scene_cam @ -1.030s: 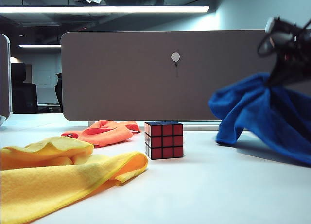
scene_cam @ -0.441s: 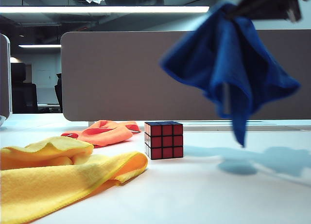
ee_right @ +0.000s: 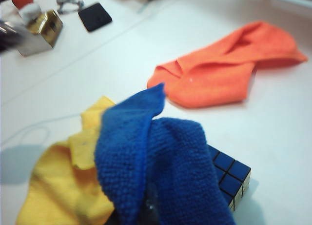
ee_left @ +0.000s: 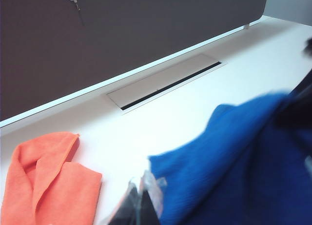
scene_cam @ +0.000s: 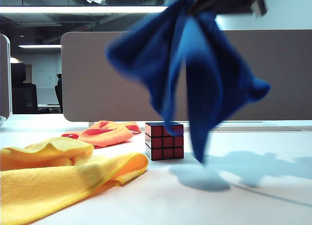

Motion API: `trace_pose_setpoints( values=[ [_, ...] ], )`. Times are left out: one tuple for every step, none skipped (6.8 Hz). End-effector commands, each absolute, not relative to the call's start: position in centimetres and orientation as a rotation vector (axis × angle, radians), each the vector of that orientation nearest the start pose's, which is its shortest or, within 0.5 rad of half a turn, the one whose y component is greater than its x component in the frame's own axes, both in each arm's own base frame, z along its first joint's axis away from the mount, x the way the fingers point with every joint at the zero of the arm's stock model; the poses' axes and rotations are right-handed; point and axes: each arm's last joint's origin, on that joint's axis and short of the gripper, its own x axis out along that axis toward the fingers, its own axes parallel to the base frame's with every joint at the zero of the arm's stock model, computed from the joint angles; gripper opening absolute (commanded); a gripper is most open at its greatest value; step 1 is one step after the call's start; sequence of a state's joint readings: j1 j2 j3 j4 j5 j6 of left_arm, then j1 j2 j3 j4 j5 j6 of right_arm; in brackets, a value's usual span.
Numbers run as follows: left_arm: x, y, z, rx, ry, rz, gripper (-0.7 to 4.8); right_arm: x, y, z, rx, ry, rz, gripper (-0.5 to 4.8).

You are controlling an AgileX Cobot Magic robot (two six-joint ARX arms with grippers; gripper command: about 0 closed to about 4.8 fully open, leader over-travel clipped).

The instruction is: Pick up a rag that is the same color as the top surface of the Rubik's Cube and cover the cube with it.

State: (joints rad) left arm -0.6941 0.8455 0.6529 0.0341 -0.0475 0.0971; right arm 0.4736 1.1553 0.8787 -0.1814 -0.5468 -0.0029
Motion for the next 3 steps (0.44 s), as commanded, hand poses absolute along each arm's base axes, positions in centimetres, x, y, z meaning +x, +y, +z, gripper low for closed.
trace_pose_setpoints(
  values=[
    [14.8,-12.2,30.0,0.148,0.108,-0.651,-0.05,23.5,17.1,25.8,0.051,0.592,1.194,-0.02],
    [14.8,-12.2,30.0,0.149,0.108,-0.650,-0.05,22.8,17.9,26.6,0.038,0.555,1.233,-0.02],
    [14.8,-12.2,30.0,0.149,0.109,-0.651,-0.05,21.6,19.6,28.4,0.022,0.407,1.297,-0.02]
  ],
)
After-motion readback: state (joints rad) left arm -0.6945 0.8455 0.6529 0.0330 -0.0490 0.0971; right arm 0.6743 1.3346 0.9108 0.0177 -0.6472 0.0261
